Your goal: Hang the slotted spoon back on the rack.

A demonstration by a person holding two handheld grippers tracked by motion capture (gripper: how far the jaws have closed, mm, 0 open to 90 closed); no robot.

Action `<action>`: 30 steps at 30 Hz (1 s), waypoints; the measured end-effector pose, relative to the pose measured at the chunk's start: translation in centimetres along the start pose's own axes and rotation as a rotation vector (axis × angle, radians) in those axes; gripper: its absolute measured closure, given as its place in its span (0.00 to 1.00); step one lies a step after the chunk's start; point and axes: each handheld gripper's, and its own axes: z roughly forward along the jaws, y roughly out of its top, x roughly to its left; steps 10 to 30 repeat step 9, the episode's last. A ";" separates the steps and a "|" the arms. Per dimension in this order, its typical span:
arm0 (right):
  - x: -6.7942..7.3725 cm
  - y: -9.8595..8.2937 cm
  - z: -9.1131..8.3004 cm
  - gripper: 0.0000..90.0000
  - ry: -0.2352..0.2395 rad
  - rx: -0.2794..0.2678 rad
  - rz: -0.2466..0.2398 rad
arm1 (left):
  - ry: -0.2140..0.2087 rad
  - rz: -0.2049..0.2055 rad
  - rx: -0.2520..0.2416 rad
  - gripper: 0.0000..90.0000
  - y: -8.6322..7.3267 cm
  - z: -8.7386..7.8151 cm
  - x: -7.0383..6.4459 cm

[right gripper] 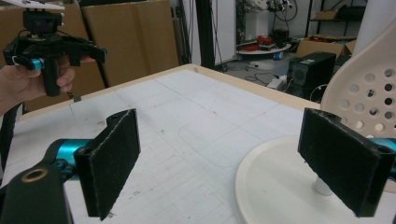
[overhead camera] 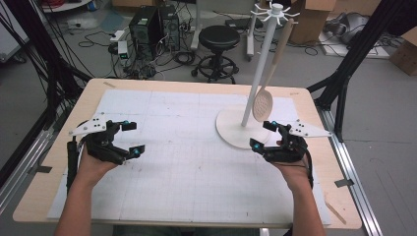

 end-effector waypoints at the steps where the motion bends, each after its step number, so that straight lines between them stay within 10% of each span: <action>1: 0.0 0.0 0.0 0.13 -0.003 0.001 0.001 | 0.000 0.002 0.003 0.07 0.0 0.0 0.0; 30: -0.1 0.0 0.1 0.13 0.001 0.005 -0.001 | 0.005 0.001 -0.007 0.07 0.1 -0.2 0.1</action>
